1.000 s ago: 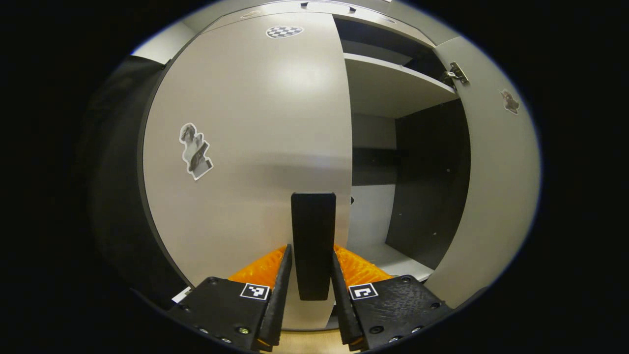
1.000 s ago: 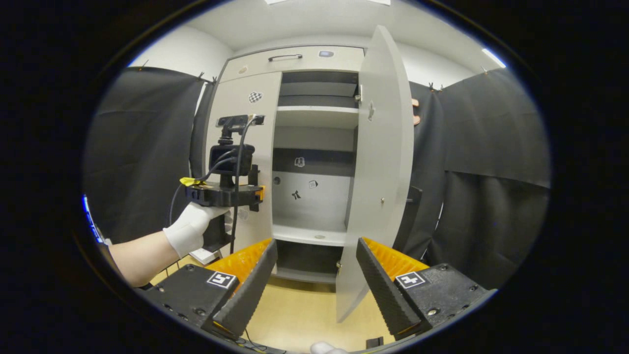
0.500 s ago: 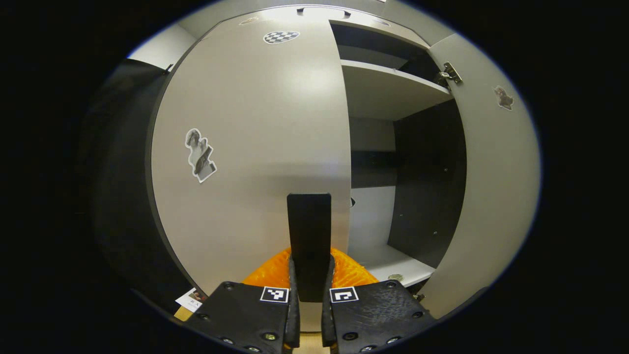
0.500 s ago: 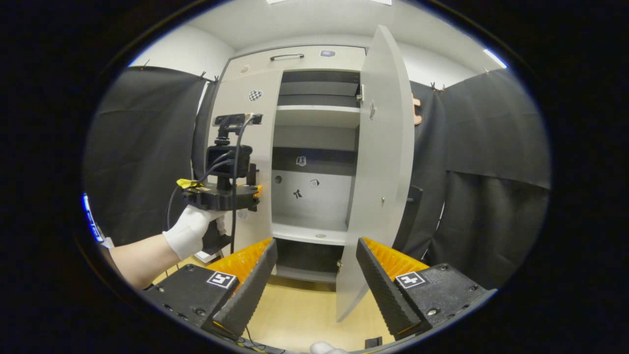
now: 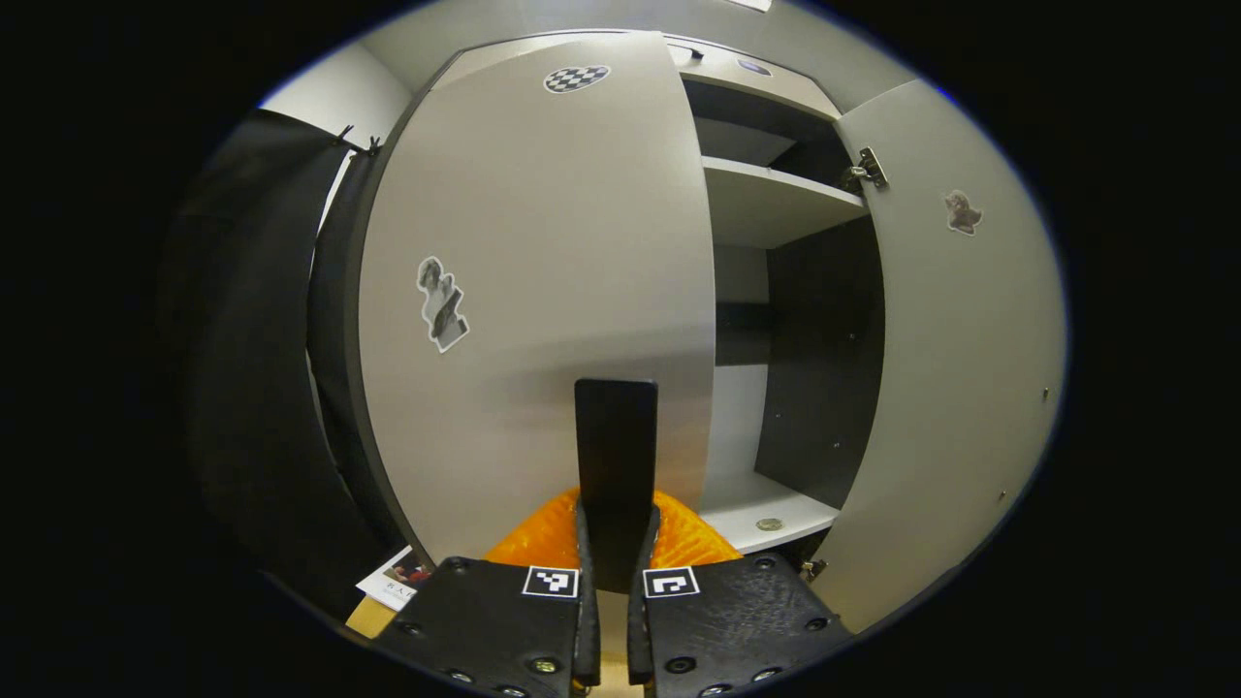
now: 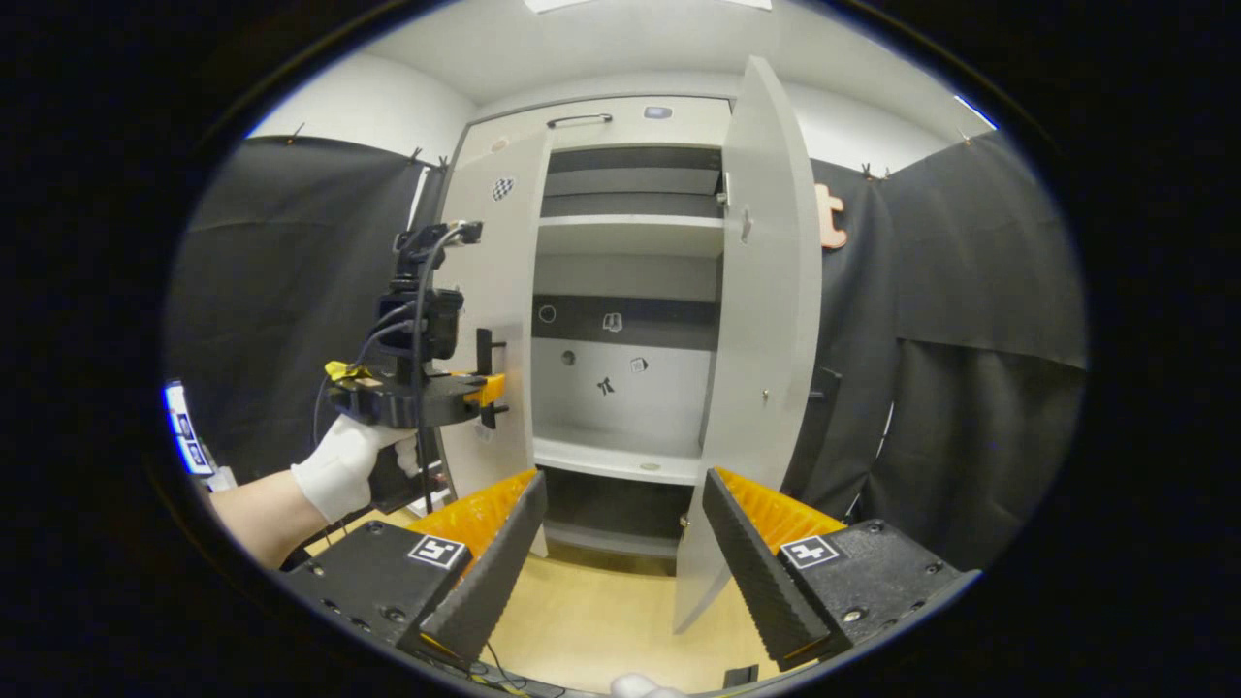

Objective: Open the right door of the double-door shoe cabinet with the right hand, and open the left door with the left hand.

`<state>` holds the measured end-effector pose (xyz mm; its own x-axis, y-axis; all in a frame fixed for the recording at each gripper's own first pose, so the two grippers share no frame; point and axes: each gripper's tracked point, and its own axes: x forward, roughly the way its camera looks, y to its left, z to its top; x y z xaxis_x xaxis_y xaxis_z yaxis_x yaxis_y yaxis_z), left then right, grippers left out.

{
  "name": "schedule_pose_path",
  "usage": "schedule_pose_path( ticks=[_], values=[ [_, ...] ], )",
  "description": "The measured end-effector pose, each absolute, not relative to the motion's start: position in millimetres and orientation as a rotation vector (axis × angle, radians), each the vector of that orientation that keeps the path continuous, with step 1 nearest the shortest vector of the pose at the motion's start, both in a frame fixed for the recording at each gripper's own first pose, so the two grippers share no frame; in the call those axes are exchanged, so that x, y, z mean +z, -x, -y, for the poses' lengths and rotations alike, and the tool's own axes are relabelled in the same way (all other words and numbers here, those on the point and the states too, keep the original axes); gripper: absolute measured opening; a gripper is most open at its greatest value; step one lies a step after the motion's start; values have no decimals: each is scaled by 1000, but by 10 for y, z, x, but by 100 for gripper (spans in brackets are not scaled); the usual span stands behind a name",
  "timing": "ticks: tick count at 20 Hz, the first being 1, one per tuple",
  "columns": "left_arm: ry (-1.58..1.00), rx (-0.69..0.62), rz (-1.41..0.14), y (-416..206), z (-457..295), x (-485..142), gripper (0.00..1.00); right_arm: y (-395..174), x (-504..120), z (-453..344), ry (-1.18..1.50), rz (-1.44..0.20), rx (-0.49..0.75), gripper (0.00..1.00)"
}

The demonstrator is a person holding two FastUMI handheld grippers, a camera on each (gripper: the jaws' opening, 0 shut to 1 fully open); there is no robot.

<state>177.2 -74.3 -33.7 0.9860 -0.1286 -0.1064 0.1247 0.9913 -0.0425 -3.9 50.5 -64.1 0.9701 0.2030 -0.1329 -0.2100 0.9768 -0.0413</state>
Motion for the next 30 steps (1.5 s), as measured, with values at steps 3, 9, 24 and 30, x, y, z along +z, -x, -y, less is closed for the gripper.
schedule_pose_path(
  ticks=[3,9,24,30],
  values=[
    [26,-127,-108,-1669,675,-337,10,42,-641,-507,54,-128,220,100],
    [39,-108,-109,-1479,526,-319,10,58,-608,-482,55,-118,227,100],
    [37,-40,-116,-924,-167,-337,2,102,-611,-807,55,-109,300,100],
    [23,19,-110,-772,-611,-366,2,99,-601,-982,57,-107,324,100]
  ],
)
